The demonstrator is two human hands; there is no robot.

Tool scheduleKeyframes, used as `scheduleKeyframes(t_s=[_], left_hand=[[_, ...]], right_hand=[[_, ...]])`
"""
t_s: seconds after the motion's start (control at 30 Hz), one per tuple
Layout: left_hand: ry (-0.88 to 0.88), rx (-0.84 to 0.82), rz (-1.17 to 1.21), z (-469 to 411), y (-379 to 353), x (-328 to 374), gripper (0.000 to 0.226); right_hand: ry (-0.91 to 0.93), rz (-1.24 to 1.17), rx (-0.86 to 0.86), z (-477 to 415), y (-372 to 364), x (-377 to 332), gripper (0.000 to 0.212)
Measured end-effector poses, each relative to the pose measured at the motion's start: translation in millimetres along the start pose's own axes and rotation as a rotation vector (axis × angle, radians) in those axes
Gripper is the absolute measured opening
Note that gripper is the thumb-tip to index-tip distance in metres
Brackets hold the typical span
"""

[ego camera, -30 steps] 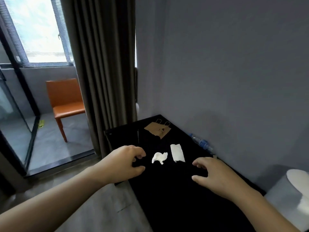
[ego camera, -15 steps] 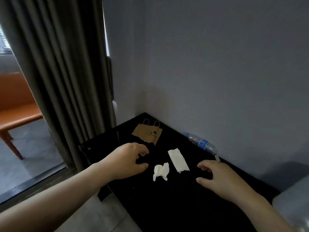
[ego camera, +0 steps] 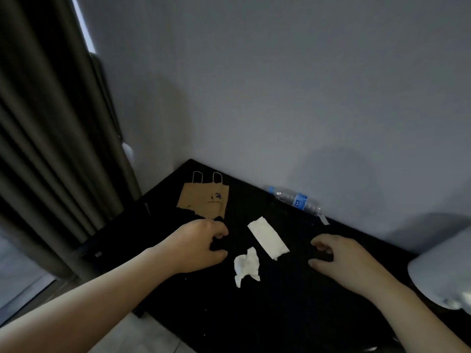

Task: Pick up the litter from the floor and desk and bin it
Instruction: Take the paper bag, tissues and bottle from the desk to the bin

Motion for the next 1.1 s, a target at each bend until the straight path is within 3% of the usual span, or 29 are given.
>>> scheduleKeyframes(t_s=[0.33, 0.77, 1.1], left_hand=[[0.005, -0.073, -0.032, -123.0, -2.1, -16.8, 0.046], [-0.025, -0.263, 0.051, -216.3, -90.6, -55.3, 0.046], [-0.060, -0.340, 0.067, -232.5, -138.2, -84.3, 0.040]], right_hand=[[-0.163, -0.061, -0.028, -110.0, -8.6, 57.4, 0.050], [-0.371, -0.112, -0.053, -197.3, -67.6, 139.5, 0.055], [-0.548, -0.138, 0.160, -268.0, -92.2, 181.2, 0.046]])
Point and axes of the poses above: each hand's wrist, its own z-axis away from the middle knuckle, its own y-axis out of the back of the hand, x = y × z, the point moved 5 cm from there along -z, towards the middle knuckle, and after that the axes turned 2 degrees about -y, right-handed, at the moved point
